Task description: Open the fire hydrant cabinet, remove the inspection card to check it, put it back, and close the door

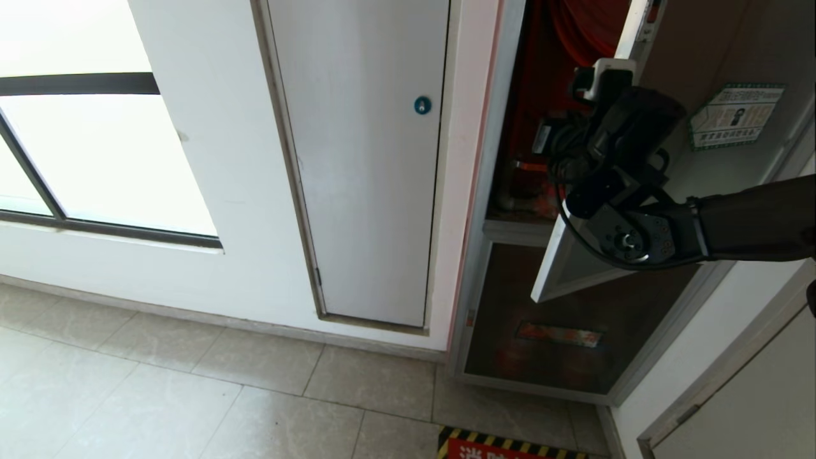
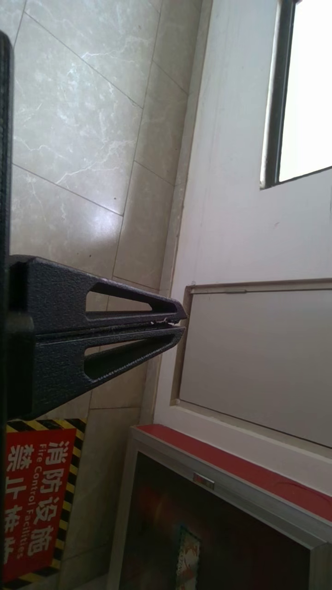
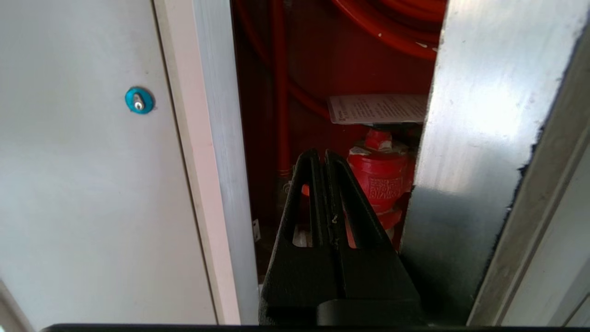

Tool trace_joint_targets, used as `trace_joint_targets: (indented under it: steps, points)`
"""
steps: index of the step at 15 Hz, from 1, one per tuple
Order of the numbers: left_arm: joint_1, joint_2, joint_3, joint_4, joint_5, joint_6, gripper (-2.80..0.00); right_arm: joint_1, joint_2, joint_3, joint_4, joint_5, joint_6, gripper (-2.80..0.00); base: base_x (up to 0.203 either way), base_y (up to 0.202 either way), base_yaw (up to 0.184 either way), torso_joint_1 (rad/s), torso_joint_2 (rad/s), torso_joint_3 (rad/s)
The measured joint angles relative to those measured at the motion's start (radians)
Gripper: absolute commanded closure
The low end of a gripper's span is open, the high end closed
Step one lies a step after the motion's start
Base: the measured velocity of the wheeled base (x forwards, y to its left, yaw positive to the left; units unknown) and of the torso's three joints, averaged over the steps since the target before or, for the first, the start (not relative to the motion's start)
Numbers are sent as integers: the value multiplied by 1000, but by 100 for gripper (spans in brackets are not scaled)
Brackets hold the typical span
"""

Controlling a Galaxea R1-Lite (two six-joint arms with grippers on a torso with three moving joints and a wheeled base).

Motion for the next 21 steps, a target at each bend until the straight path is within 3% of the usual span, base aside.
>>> trace_joint_targets:
  steps: [21]
  points:
    - [0, 0, 0, 0, 0, 0, 0, -1, -243, 298, -31, 2, 3, 0, 0, 0, 0, 0, 0, 0]
